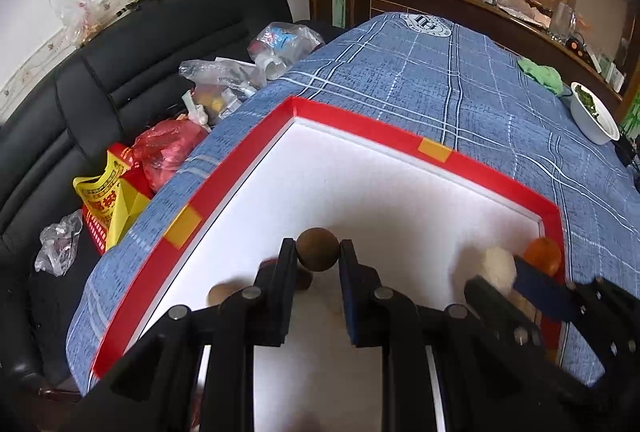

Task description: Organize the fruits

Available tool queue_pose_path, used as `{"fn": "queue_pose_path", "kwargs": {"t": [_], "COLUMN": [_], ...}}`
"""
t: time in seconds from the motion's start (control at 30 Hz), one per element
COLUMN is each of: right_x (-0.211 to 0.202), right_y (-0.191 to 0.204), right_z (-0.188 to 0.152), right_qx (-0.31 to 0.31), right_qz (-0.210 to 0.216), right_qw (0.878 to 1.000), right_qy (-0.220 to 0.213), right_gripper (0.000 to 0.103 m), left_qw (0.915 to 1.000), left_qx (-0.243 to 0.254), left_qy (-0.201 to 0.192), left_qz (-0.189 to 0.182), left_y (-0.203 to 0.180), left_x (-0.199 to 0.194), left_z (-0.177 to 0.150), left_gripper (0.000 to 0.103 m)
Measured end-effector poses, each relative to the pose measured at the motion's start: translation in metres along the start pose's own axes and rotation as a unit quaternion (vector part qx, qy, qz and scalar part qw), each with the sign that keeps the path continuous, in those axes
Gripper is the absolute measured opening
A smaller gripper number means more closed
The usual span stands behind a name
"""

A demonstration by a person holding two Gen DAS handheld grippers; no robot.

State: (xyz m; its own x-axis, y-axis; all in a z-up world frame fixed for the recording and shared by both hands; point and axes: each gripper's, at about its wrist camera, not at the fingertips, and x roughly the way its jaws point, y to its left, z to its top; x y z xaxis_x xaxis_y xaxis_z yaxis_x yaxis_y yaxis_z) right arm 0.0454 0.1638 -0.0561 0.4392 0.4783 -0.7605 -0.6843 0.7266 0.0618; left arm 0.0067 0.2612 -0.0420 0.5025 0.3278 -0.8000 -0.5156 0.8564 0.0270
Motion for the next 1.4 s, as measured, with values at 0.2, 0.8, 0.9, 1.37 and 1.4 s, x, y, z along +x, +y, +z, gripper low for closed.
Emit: {"fn": "queue_pose_path", "kwargs": {"t": [0.2, 0.8, 0.9, 1.37, 1.4], "right_x": [0.001, -0.003, -0.002, 0.004, 0.003], "right_y": [0.001, 0.014, 0.012, 0.008, 0.008], "right_z": [-0.005, 0.000, 0.003, 0.010, 0.010], "right_qx": [0.003, 0.002, 0.004, 0.007, 0.007], "right_qz": [0.002, -0.001, -0.001, 0.001, 0.001], "right_qw": [1.000, 1.000, 1.000, 1.000, 1.000], "right_qy": [0.003, -0.006, -0.009, -0.009, -0.010], "right_gripper": [0.029, 0.029, 0.029, 0.029, 0.029], "left_qw": [0.9999, 0.9993, 0.9992, 0.9991, 0.9991], "left_qx": [-0.015, -0.035, -0.037, -0.041, -0.040], "left_qy": [0.005, 0.013, 0.011, 0.011, 0.011], "left_qz": [0.001, 0.006, 0.007, 0.009, 0.008], "left_y": [0.012, 0.026, 0.027, 0.028, 0.027], "left_x": [-0.013, -0.011, -0.010, -0.005, -0.005], "left_z": [-0.023, -0.031, -0.030, -0.024, -0.024], "left_gripper": [0.019, 0.019, 0.019, 0.019, 0.019]}}
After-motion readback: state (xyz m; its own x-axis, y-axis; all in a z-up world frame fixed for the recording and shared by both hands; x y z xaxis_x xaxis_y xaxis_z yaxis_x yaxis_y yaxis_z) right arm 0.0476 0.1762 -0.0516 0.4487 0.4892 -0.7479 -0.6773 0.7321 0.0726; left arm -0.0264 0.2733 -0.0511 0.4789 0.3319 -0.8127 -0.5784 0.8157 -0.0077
